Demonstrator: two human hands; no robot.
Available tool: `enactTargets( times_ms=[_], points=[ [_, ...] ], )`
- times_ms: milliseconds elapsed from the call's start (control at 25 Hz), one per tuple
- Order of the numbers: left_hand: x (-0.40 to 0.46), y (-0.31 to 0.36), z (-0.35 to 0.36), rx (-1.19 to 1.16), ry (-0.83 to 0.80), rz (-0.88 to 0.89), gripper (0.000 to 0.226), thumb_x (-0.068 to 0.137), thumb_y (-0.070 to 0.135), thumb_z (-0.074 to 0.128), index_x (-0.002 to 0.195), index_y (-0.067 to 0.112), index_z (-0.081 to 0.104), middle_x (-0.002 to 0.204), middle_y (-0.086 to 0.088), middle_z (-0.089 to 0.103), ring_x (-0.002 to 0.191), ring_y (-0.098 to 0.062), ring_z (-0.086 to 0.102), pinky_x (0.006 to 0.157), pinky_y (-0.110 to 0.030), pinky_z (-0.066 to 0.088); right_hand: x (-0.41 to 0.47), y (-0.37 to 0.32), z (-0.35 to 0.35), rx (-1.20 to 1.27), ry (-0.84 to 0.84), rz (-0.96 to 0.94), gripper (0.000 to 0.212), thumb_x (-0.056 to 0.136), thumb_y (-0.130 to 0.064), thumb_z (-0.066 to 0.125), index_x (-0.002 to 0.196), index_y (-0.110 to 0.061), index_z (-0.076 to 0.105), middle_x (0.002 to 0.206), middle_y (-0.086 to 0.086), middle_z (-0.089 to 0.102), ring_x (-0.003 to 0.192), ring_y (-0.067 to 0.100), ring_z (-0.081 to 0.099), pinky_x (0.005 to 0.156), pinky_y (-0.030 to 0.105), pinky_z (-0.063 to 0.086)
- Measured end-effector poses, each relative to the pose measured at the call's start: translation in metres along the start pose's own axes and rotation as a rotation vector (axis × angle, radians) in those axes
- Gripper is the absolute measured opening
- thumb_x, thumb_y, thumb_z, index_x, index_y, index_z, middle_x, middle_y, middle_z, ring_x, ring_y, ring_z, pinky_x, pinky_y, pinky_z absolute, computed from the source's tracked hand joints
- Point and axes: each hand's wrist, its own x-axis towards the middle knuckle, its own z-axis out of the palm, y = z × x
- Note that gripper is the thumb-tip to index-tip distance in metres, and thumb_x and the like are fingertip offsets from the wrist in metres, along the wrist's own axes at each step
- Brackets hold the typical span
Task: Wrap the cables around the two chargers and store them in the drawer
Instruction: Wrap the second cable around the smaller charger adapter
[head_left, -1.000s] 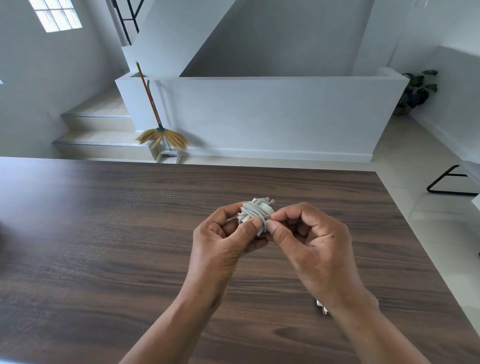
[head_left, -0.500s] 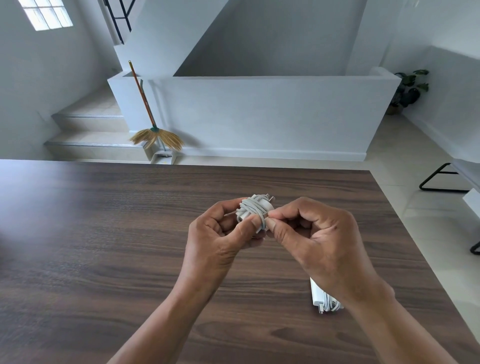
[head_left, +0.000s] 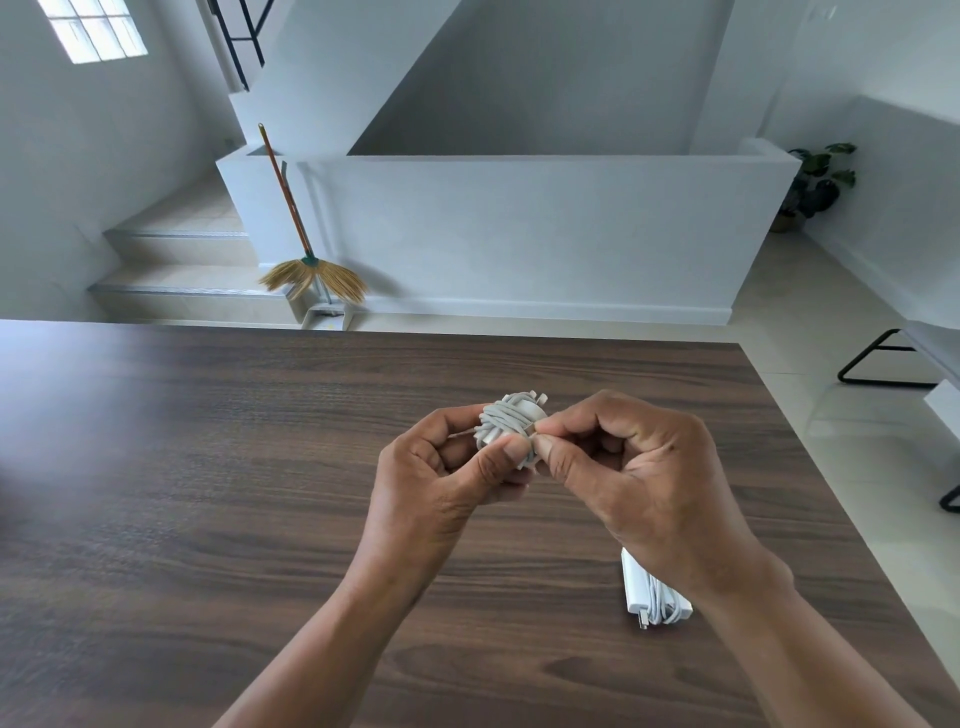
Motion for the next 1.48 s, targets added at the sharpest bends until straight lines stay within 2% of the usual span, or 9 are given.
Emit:
enactTargets(
  times_ms=[240,360,480,640,880,1000,1120,1320,1480],
  points=[
    [0.001,0.003,0.002,-0.023,-0.015,-0.012,0.038,0.083,0.022,0.074,0.117,0.004,0.072,0.095,-0.016,0.083,0.086,-0.033,0.081,0.076,-0.04,0.066,0.002,-0.001,-0.003,0.135,-0.018,0.055,0.012,0.085,-0.002,0.081,0.086,-0.014,0.079,0.084,0.004,0.081,0.078,0.028,0.078,0.078,0.051,0.065],
    [0.001,0.002,0.003,-0.021,-0.016,-0.012,0.039,0.082,0.02,0.076,0.117,0.003,0.071,0.096,-0.017,0.083,0.086,-0.034,0.081,0.077,-0.04,0.066,0.001,0.001,-0.003,0.165,-0.01,0.073,0.011,0.085,0.0,0.081,0.086,-0.011,0.079,0.085,0.009,0.081,0.079,0.034,0.078,0.078,0.056,0.064],
    [0.002,0.001,0.002,-0.004,-0.014,-0.009,0.041,0.079,0.02,0.079,0.115,0.003,0.071,0.095,-0.017,0.083,0.086,-0.033,0.081,0.076,-0.039,0.066,0.003,0.003,-0.005,0.153,-0.02,0.09,0.01,0.083,0.001,0.082,0.084,-0.009,0.079,0.083,0.014,0.079,0.079,0.042,0.074,0.077,0.063,0.061],
    [0.005,0.002,0.001,0.007,-0.025,-0.009,0.044,0.074,0.02,0.082,0.113,0.003,0.071,0.097,-0.017,0.083,0.087,-0.033,0.081,0.074,-0.038,0.066,0.006,0.003,-0.011,0.095,-0.068,0.1,0.01,0.082,-0.006,0.084,0.082,-0.015,0.079,0.081,0.012,0.078,0.077,0.04,0.073,0.074,0.063,0.061],
    [0.005,0.0,0.001,0.016,-0.036,-0.027,0.043,0.074,0.021,0.082,0.111,0.002,0.072,0.094,-0.018,0.082,0.087,-0.035,0.08,0.073,-0.039,0.066,0.008,-0.001,-0.014,-0.005,-0.107,0.062,0.012,0.082,-0.006,0.085,0.08,-0.017,0.08,0.078,0.009,0.077,0.071,0.036,0.072,0.066,0.056,0.06],
    [0.003,0.0,0.001,-0.005,-0.03,-0.048,0.043,0.072,0.024,0.082,0.108,0.003,0.072,0.093,-0.018,0.082,0.084,-0.033,0.08,0.074,-0.043,0.066,0.005,0.0,-0.013,-0.037,-0.099,0.006,0.009,0.082,-0.008,0.085,0.084,-0.016,0.081,0.079,0.003,0.077,0.068,0.023,0.072,0.062,0.043,0.062],
    [0.003,0.0,0.002,-0.047,-0.009,-0.081,0.041,0.072,0.026,0.082,0.104,0.003,0.073,0.091,-0.017,0.082,0.083,-0.031,0.079,0.082,-0.054,0.065,-0.001,0.002,-0.007,-0.08,-0.07,-0.062,0.014,0.081,-0.007,0.087,0.089,-0.015,0.08,0.083,-0.003,0.077,0.074,0.017,0.075,0.068,0.029,0.062],
    [0.002,0.002,0.001,-0.063,0.01,-0.109,0.042,0.073,0.025,0.082,0.104,0.0,0.072,0.092,-0.019,0.082,0.083,-0.029,0.079,0.088,-0.06,0.062,-0.007,0.002,0.004,-0.191,0.042,-0.198,0.015,0.078,-0.006,0.089,0.088,-0.011,0.078,0.086,-0.006,0.076,0.079,0.011,0.077,0.072,0.027,0.064],
    [0.001,0.004,0.002,-0.071,0.014,-0.11,0.039,0.07,0.025,0.084,0.1,0.002,0.072,0.093,-0.015,0.082,0.084,-0.026,0.079,0.084,-0.054,0.064,-0.009,0.001,0.008,-0.277,0.105,-0.286,0.015,0.079,-0.004,0.089,0.088,-0.009,0.079,0.086,-0.003,0.075,0.077,0.008,0.076,0.07,0.026,0.063]
  ],
)
